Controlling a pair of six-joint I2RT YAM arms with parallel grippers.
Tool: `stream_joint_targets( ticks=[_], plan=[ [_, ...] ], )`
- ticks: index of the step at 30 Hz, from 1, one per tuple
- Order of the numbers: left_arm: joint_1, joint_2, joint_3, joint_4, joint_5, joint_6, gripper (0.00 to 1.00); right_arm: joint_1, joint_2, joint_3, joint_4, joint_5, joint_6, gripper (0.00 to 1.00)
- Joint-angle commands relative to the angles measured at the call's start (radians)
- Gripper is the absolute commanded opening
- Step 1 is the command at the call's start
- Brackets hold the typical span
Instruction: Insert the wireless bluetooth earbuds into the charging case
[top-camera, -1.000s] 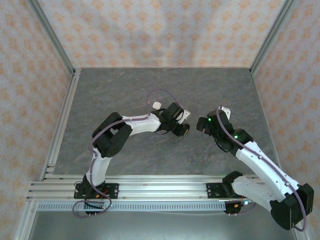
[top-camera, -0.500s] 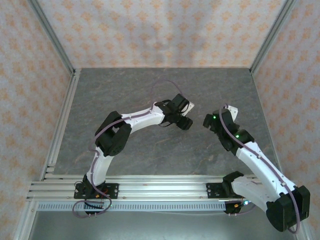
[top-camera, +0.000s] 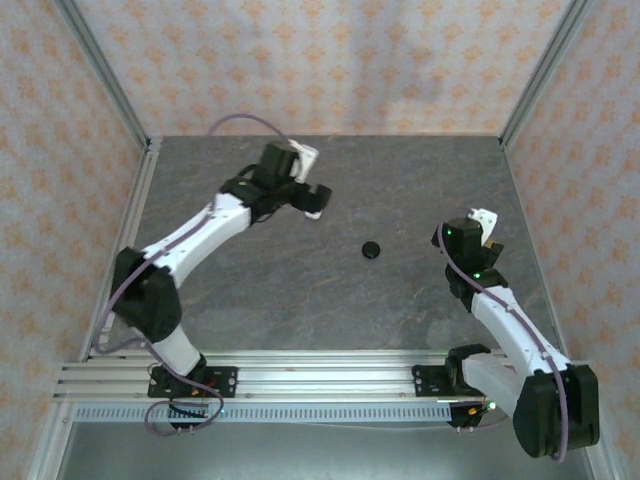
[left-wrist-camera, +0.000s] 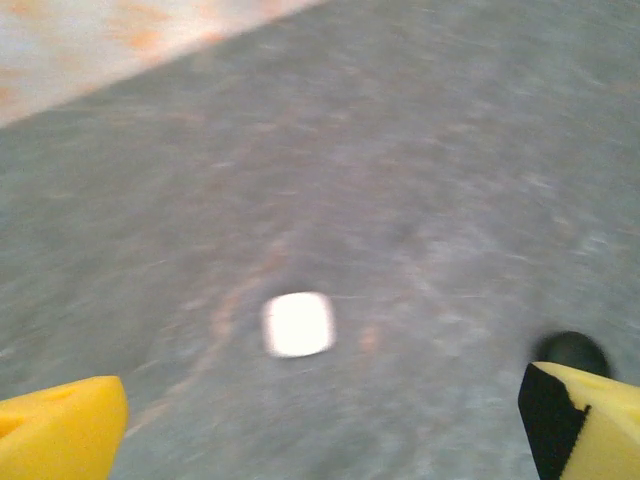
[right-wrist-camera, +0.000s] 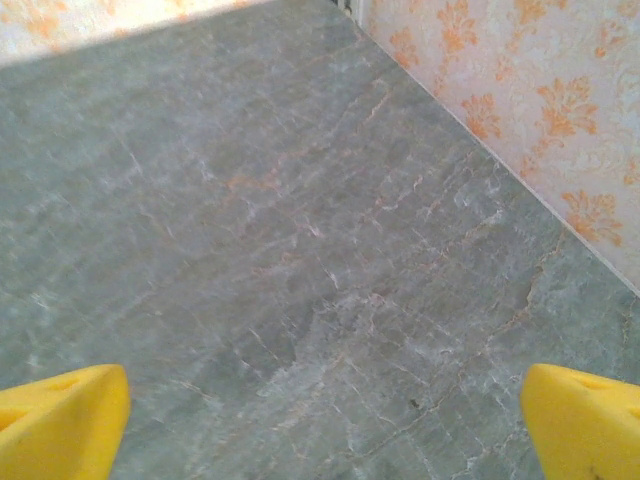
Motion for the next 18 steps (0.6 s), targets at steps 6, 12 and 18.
stream_joint_targets(
  ticks=[6, 12, 18],
  plan=[
    [0.249, -0.227, -0.436, 0.317, -0.128, -0.015, 1.00, -0.028, 0.118, -0.121, 0.499, 0.021, -0.116, 0.99],
    [0.322, -0.342, -0.732, 0.566, -0.301, 0.012, 1.00, -0.031, 0.280, -0.146, 0.699, 0.017, -0.152, 0.99],
    [0.341, -0.359, -0.887, 0.735, -0.354, 0.019, 1.00, -0.054, 0.376, -0.194, 0.912, 0.007, -0.146, 1.00]
  ],
)
